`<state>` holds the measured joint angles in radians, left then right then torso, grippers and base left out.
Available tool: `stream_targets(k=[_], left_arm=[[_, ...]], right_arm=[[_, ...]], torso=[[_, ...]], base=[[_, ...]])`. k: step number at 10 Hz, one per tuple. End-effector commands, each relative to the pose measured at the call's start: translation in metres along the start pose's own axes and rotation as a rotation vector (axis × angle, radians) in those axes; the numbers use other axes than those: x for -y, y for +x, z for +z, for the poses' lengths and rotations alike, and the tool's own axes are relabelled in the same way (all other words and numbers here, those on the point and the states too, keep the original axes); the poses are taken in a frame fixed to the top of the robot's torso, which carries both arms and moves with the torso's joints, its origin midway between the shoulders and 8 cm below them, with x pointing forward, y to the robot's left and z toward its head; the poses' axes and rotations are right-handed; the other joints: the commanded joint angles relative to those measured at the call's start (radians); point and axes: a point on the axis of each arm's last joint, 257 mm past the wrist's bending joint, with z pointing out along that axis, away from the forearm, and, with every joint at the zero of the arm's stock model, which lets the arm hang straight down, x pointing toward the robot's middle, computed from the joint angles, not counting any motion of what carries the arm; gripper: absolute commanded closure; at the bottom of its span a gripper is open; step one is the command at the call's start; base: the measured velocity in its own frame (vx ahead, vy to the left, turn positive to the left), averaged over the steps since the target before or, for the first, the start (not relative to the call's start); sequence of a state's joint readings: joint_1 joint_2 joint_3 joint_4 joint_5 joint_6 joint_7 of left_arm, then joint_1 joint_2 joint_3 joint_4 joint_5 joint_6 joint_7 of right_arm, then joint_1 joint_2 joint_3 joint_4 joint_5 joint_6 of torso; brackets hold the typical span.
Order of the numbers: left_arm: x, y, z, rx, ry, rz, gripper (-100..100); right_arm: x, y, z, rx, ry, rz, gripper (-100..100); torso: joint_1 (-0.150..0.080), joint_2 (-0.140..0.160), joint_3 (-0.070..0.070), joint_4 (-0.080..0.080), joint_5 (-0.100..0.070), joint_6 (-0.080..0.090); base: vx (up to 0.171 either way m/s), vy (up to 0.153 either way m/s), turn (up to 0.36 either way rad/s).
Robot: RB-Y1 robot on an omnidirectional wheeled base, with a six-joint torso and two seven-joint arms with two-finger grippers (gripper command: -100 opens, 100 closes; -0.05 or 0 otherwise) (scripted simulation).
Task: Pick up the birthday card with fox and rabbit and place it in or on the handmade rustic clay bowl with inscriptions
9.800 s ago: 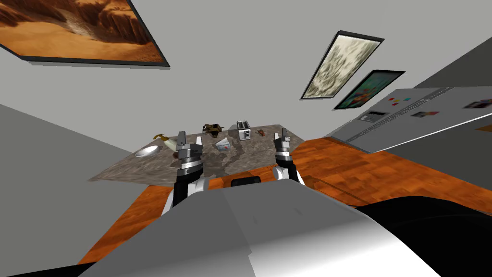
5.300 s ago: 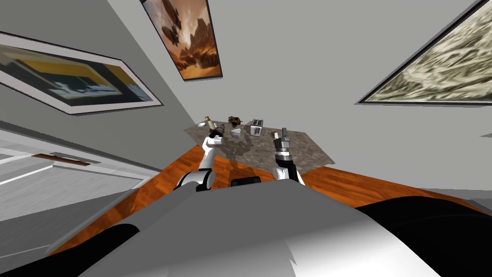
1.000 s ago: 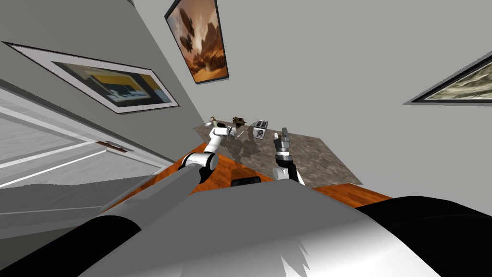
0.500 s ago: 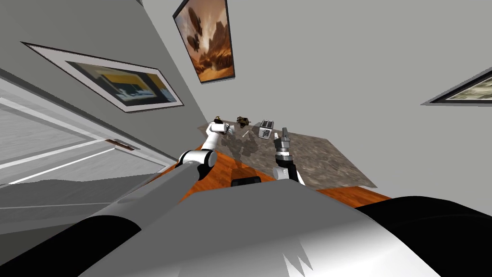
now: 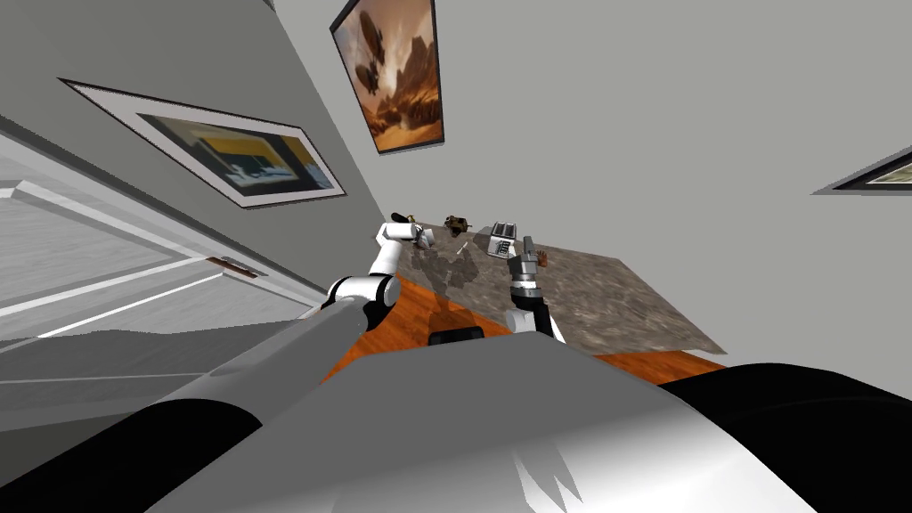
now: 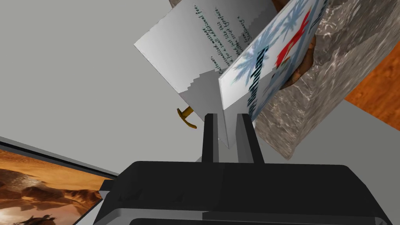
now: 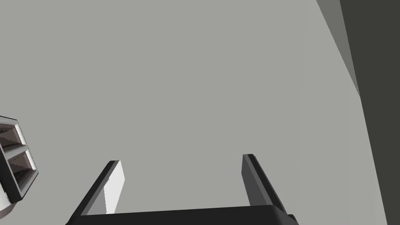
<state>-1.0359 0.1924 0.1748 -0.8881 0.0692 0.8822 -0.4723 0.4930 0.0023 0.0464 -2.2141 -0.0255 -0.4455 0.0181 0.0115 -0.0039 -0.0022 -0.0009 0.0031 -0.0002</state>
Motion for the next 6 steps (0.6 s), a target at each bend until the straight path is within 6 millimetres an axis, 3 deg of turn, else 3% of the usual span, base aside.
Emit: stream_targets(k=[1,4,6], left_arm=[[0.007,-0.004,-0.005,-0.010,-0.008,-0.001,100],[0.027,0.000,-0.015,-0.052,-0.007,0.018,100],[0.045,0.007,-0.022,-0.083,0.006,0.048,100]], right_arm=[[0.000,0.000,0.000,0.000,0.000,0.000,0],[0.000,0.000,0.000,0.000,0.000,0.000,0],[0.000,0.000,0.000,0.000,0.000,0.000,0]], torso=[[0.000,0.000,0.000,0.000,0.000,0.000],[0.000,-0.004,-0.002,0.000,0.000,0.001],[-0.006,-0.009,-0.004,-0.001,-0.001,0.002]], base=[[0.059,0.147,0.024],[0.109,0.157,0.016],[0.198,0.060,0.018]])
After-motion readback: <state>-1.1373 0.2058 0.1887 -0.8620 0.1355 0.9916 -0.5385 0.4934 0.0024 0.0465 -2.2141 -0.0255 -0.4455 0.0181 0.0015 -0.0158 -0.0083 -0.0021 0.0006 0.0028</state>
